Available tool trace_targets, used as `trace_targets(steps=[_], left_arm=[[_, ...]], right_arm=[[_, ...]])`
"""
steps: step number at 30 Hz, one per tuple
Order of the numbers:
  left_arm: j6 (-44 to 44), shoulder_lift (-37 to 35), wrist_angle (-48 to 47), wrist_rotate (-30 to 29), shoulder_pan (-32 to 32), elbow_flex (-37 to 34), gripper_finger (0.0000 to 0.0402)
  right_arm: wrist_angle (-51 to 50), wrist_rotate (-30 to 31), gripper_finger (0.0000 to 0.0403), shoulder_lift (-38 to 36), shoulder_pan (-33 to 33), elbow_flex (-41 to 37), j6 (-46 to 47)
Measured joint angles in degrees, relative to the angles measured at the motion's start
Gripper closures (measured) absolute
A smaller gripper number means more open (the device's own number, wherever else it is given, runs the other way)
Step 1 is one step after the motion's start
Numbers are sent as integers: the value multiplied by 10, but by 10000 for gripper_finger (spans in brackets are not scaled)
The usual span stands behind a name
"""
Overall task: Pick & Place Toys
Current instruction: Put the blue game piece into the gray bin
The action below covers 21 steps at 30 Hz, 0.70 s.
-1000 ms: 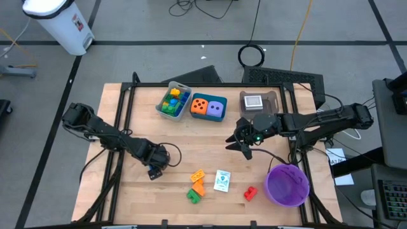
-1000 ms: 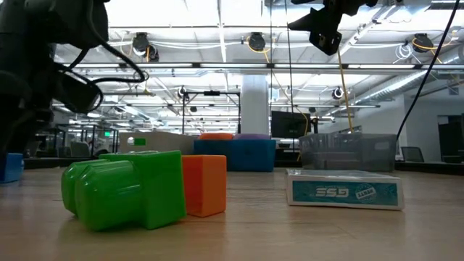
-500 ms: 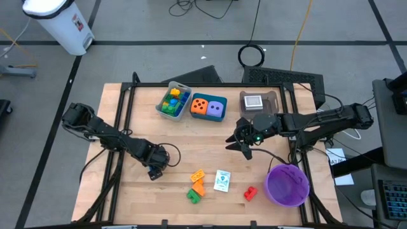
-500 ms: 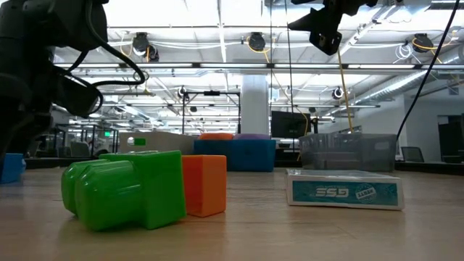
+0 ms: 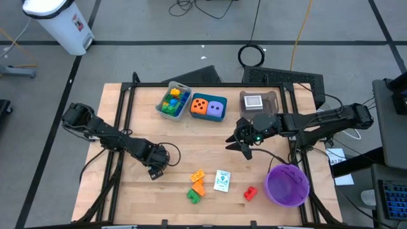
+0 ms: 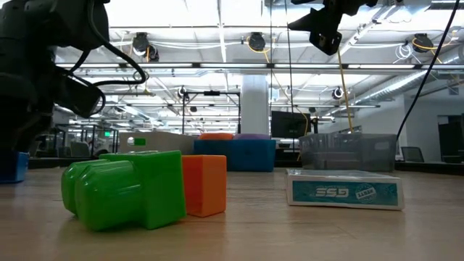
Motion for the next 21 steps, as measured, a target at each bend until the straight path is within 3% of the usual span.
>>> trace_targets(steps=[5, 10, 21], left_arm=[[-9, 0, 6, 2, 0, 1, 114], [6, 0, 8, 8, 1, 20, 135], [91, 0, -3, -21, 40, 127, 116]], right_arm=[[0, 0, 238, 0, 0, 0, -1], [0, 0, 238, 0, 0, 0, -1], [2, 0, 238, 0, -3, 0, 0]])
